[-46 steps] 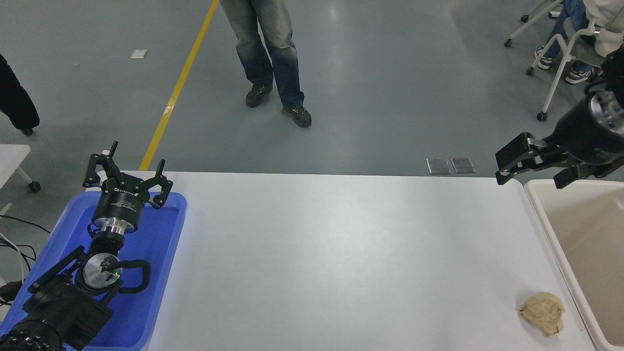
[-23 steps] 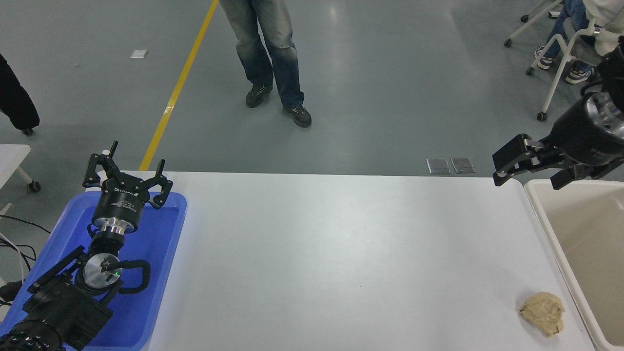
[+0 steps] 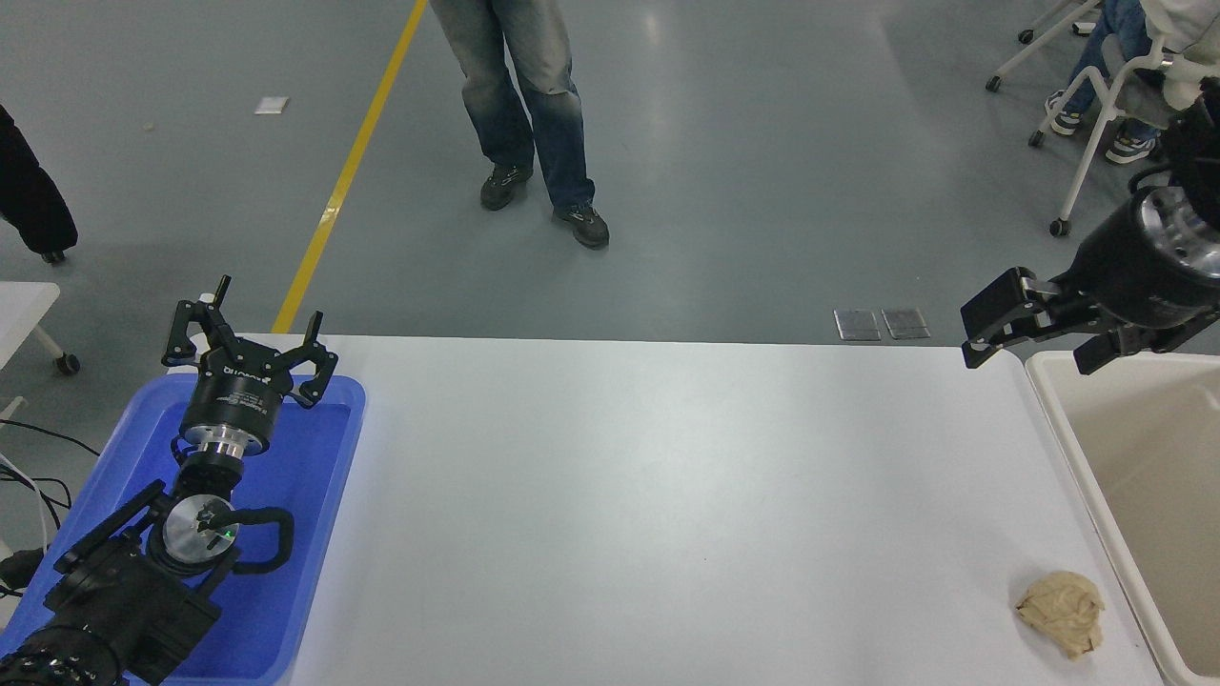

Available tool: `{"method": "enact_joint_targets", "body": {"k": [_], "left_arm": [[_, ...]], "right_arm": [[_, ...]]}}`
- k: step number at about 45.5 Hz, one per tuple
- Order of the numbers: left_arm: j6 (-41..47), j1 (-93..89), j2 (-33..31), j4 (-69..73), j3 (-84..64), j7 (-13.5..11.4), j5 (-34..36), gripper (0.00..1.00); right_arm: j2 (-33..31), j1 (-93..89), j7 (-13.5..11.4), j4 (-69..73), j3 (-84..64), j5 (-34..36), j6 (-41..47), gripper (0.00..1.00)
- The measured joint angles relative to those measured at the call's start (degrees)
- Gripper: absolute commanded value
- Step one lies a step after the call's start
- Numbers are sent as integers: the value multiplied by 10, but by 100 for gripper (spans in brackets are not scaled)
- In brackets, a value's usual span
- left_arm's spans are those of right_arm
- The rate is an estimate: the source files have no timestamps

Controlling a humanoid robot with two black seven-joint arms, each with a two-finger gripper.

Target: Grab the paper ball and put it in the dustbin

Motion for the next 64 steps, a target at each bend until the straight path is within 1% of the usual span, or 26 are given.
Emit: {"method": "enact_joint_targets", "body": {"k": [32,42,52,64], "left_arm": [[0,0,0,0,0,0,0,100],[0,0,0,0,0,0,0,100],[0,0,0,0,0,0,0,100],[0,0,0,0,0,0,0,100]], "right_arm": [[-11,-26,2,-69,4,-4,0,100],[-15,-81,2,-114,7,-9,-2,100],[-17,-161,2,-137,5,-47,-73,100],[-17,-277,2,-147,9,-80,-197,100]]}}
